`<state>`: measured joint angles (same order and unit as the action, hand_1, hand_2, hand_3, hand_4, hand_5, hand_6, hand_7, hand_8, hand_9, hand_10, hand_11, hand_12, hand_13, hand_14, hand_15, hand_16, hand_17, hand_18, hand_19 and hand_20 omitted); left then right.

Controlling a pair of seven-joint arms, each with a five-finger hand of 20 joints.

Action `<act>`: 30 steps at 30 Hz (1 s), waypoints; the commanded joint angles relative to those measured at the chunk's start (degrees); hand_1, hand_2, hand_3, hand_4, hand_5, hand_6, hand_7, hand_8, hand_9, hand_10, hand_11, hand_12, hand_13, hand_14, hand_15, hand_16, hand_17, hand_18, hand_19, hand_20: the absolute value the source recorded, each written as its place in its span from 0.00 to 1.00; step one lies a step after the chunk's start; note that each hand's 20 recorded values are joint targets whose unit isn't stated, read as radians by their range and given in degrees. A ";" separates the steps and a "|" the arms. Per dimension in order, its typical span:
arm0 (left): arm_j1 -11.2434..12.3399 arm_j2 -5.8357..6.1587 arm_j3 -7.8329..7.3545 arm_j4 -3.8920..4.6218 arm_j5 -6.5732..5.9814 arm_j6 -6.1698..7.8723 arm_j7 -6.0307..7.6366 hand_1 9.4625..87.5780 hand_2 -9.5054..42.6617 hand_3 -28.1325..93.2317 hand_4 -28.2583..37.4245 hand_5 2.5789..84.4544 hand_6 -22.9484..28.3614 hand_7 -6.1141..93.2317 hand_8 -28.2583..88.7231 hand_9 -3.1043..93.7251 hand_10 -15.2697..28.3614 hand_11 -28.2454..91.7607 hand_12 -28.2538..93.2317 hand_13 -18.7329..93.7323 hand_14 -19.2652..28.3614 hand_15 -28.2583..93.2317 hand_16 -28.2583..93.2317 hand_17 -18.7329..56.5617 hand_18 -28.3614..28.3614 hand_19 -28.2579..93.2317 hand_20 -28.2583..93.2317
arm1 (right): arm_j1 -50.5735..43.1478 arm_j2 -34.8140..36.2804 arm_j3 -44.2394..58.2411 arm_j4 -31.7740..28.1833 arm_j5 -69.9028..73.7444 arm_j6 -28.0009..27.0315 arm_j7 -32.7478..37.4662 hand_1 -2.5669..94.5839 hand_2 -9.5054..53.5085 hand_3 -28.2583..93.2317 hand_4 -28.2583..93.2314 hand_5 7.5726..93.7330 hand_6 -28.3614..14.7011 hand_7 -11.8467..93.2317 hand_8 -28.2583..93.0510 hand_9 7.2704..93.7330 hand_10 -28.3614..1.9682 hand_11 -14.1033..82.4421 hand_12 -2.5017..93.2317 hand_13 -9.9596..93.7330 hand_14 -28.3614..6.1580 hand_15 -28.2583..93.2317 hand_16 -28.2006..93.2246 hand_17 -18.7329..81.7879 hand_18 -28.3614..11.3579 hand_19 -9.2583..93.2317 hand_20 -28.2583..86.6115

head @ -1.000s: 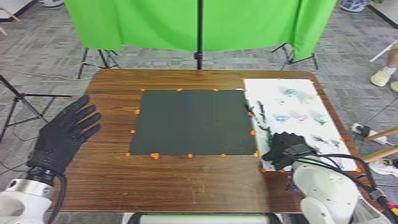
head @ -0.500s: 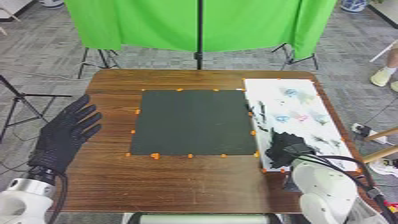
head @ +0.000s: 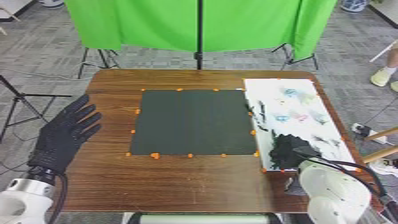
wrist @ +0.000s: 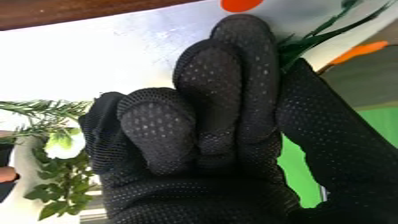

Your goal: Arrange flowers

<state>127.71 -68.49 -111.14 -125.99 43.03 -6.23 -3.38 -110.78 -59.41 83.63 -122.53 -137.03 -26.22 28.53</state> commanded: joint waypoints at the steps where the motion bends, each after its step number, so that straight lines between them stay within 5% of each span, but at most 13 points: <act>1: 0.45 -0.62 0.36 0.11 0.22 -0.16 -0.31 0.21 0.12 0.79 0.00 0.27 0.48 0.27 0.14 0.23 0.57 0.41 0.36 0.28 0.65 0.50 0.23 0.09 0.82 0.56 0.29 | 0.92 -0.50 0.48 -0.66 0.64 3.09 0.58 0.34 0.16 1.00 0.23 0.97 0.53 0.46 0.27 0.94 0.62 0.64 0.32 0.90 0.67 0.82 0.44 0.66 0.22 1.00 0.79; 20: 1.30 0.07 -0.87 -0.36 0.25 0.33 0.40 0.21 0.12 0.79 0.00 0.27 0.48 0.27 0.14 0.23 0.57 0.41 0.36 0.28 0.65 0.50 0.23 0.09 0.82 0.56 0.29 | 9.94 0.59 0.91 -2.50 0.27 8.87 0.57 0.34 0.16 1.00 0.23 0.97 0.53 0.47 0.27 0.95 0.63 0.64 0.33 0.91 0.68 0.83 0.45 0.67 0.23 1.00 0.80; 24: 2.52 0.62 -2.49 -1.01 0.03 0.47 0.43 0.21 0.12 0.79 0.00 0.27 0.48 0.27 0.14 0.23 0.57 0.41 0.36 0.28 0.65 0.50 0.23 0.09 0.82 0.56 0.29 | 16.30 0.15 -3.81 -0.55 0.21 8.42 -0.44 0.34 0.16 1.00 0.23 0.97 0.53 0.47 0.27 0.95 0.64 0.64 0.33 0.91 0.68 0.83 0.45 0.67 0.23 1.00 0.80; 30: 5.17 2.05 -7.05 -2.06 0.22 1.39 -0.83 0.21 0.12 0.80 0.00 0.27 0.48 0.27 0.14 0.23 0.57 0.41 0.36 0.28 0.65 0.50 0.23 0.09 0.82 0.56 0.29 | 25.08 -2.66 -11.37 2.40 -0.99 6.54 -4.29 0.34 0.16 1.00 0.23 0.97 0.54 0.47 0.27 0.95 0.64 0.64 0.34 0.91 0.69 0.83 0.45 0.67 0.23 1.00 0.80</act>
<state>129.43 -68.00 -113.77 -127.08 43.04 -6.15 -3.03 -95.60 -59.03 78.58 -122.07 -136.43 -17.99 28.83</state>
